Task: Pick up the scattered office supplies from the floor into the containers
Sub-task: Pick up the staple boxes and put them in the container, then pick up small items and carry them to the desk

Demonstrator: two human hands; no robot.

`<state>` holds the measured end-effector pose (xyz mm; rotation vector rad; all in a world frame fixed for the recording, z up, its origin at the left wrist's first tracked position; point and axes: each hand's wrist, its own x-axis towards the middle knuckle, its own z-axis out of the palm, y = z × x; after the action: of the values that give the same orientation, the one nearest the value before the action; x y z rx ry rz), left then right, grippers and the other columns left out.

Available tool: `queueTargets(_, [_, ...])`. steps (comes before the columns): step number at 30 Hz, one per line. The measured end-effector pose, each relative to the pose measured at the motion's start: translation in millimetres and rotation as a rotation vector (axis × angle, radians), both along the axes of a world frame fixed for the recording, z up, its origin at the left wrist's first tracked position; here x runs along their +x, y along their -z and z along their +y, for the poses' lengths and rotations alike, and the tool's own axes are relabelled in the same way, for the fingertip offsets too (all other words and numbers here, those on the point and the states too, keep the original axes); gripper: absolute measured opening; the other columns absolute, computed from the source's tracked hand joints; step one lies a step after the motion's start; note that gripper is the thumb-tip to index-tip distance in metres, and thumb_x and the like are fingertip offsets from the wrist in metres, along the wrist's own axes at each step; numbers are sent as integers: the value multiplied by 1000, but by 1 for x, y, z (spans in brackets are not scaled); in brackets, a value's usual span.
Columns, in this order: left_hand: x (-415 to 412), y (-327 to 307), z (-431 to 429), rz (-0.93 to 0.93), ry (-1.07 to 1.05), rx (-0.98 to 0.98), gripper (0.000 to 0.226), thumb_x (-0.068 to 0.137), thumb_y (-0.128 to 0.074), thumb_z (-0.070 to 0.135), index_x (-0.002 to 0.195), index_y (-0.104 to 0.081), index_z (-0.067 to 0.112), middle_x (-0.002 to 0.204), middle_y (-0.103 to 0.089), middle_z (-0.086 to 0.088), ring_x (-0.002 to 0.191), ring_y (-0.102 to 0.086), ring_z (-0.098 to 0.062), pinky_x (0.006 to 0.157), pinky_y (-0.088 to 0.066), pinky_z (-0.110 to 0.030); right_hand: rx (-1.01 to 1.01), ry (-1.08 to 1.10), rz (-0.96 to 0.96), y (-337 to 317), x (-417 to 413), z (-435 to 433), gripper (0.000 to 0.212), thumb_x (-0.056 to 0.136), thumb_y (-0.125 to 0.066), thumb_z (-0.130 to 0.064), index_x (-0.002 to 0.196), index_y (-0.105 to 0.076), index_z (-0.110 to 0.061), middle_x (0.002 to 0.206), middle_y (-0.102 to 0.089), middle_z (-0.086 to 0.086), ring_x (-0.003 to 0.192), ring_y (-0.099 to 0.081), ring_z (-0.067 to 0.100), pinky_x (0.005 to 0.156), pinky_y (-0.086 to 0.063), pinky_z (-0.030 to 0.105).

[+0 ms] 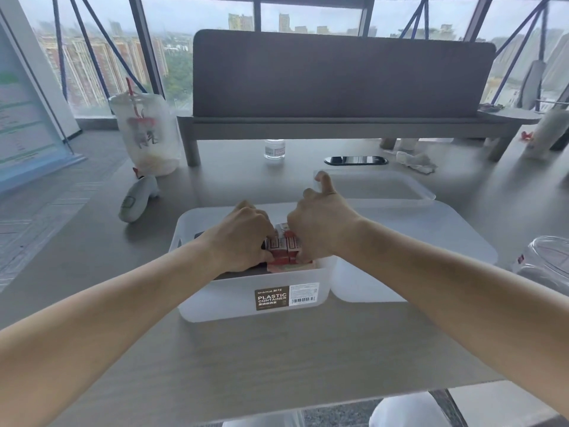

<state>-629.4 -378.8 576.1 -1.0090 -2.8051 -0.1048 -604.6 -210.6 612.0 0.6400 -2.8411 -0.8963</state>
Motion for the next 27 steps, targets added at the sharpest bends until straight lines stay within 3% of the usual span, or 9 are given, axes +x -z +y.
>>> queueTargets(3, [2, -6, 0, -24, 0, -9, 40, 83, -72, 46, 114, -74, 21, 117, -67, 4, 112, -51, -20, 99, -41, -29, 25, 12, -18, -5, 4, -2, 42, 85, -61, -50, 62, -40, -23, 65, -42, -6, 100, -51, 24, 109, -9, 58])
queueTargets(6, [12, -25, -1, -80, -11, -20, 46, 81, -75, 44, 120, -70, 20, 119, -66, 2, 110, -56, -19, 93, -44, -28, -51, -9, -42, -30, 13, 6, 45, 88, -55, -57, 63, -43, -21, 68, -48, -5, 86, -54, 23, 100, -20, 51])
queueTargets(10, [30, -66, 2, -72, 10, 72, 39, 83, -77, 32, 118, -69, 17, 115, -69, 1, 99, -61, -14, 89, -51, -30, -254, 24, 18, -68, 48, 31, 38, 96, -48, -54, 98, -65, -19, 95, -66, 2, 86, -61, 24, 76, -37, 36])
queueTargets(12, [47, -82, 12, -15, 63, 127, 35, 84, -76, 28, 116, -69, 17, 110, -71, 1, 95, -62, -15, 87, -51, -30, -395, 131, 66, -76, 81, 51, 34, 98, -48, -47, 107, -65, -20, 100, -67, 5, 84, -60, 27, 70, -47, 34])
queueTargets(16, [105, -84, 45, 60, 229, 305, 32, 87, -72, 26, 117, -69, 17, 99, -68, 6, 94, -64, -17, 87, -50, -30, -505, 355, 150, -61, 162, 91, 34, 97, -49, -47, 113, -64, -21, 105, -67, 6, 99, -60, 30, 84, -52, 39])
queueTargets(19, [164, -64, 73, -14, 353, 388, 34, 87, -72, 26, 120, -66, 18, 103, -70, 5, 95, -65, -15, 85, -51, -28, -559, 533, 143, -41, 237, 107, 28, 96, -50, -41, 112, -62, -21, 104, -66, 2, 91, -61, 24, 70, -49, 30])
queueTargets(23, [242, -26, 111, -153, 537, 364, 24, 85, -73, 25, 108, -68, 21, 91, -67, 6, 88, -66, -16, 80, -54, -31, -604, 773, 90, -13, 354, 103, 27, 96, -49, -35, 111, -64, -18, 113, -62, -6, 110, -57, 21, 87, -46, 28])
queueTargets(27, [322, 6, 136, -282, 715, 229, 27, 90, -70, 27, 115, -67, 19, 90, -61, 11, 86, -65, -15, 83, -55, -32, -616, 1054, 85, 13, 475, 79, 31, 94, -52, -40, 115, -63, -19, 109, -65, 3, 92, -63, 25, 77, -53, 38])
